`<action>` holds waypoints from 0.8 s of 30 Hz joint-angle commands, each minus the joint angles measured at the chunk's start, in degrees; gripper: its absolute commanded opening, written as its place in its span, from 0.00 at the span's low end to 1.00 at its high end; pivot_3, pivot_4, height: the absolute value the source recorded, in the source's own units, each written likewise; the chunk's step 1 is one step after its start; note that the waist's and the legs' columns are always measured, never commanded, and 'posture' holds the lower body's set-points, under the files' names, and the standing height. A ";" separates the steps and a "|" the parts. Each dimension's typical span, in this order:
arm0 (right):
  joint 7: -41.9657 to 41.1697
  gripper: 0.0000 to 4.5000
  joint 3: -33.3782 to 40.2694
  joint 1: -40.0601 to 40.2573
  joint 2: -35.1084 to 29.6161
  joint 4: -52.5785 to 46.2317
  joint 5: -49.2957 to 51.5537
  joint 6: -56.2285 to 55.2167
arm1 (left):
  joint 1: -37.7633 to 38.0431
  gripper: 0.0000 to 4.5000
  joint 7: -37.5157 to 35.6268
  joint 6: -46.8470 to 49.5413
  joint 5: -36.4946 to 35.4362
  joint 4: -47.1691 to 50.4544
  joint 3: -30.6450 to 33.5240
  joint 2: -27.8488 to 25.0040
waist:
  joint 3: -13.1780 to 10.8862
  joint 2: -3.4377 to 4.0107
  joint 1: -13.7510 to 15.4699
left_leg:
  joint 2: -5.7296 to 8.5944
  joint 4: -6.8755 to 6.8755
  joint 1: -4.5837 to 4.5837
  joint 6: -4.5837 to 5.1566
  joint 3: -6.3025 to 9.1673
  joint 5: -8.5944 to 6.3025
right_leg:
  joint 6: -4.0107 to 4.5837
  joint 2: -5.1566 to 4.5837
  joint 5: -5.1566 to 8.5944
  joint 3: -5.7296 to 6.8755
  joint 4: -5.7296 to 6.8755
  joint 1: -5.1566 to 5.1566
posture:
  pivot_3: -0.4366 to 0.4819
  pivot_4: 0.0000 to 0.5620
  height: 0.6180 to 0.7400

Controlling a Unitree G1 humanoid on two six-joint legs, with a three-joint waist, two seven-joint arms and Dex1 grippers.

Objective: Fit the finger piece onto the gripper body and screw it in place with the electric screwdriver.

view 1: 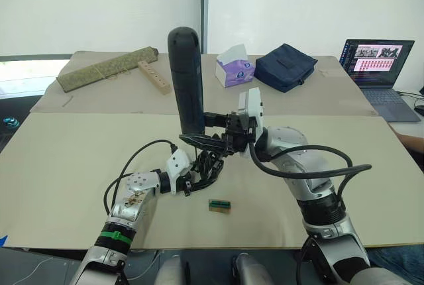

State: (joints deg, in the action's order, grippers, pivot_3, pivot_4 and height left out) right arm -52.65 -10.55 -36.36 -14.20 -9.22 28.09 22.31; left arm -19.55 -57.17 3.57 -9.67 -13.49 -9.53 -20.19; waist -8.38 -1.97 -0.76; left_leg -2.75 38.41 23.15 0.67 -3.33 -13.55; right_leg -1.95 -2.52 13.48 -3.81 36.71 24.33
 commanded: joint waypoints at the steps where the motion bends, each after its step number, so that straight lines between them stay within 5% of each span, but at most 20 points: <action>1: -0.84 0.43 0.76 0.43 -0.23 -1.39 0.41 -1.82 | 1.28 0.51 -1.41 0.88 -0.12 -0.67 -1.70 -0.05 | 0.00 0.00 0.00 | 0.00 0.00 0.01 0.00 0.01 0.00 | 0.00 0.01 0.00 0.00 0.00 0.00 | 0.48 0.27 1.00; 24: 1.33 0.43 -1.15 1.47 -1.08 1.06 -2.11 0.19 | 0.98 0.51 -1.52 0.50 -0.03 -1.29 -1.79 0.18 | 0.01 0.01 -0.02 | 0.00 0.00 -0.06 0.00 0.00 0.00 | 0.00 0.00 0.00 0.00 0.01 -0.05 | 0.48 0.27 1.00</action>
State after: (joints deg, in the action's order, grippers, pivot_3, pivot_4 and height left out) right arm -51.89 -10.92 -35.66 -14.59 -9.08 27.71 21.62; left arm -19.60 -57.21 3.57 -9.64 -13.71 -9.53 -20.21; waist -8.37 -1.96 -0.77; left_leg -2.75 38.40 23.08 0.67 -3.33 -13.55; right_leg -1.95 -2.52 13.48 -3.81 36.72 24.27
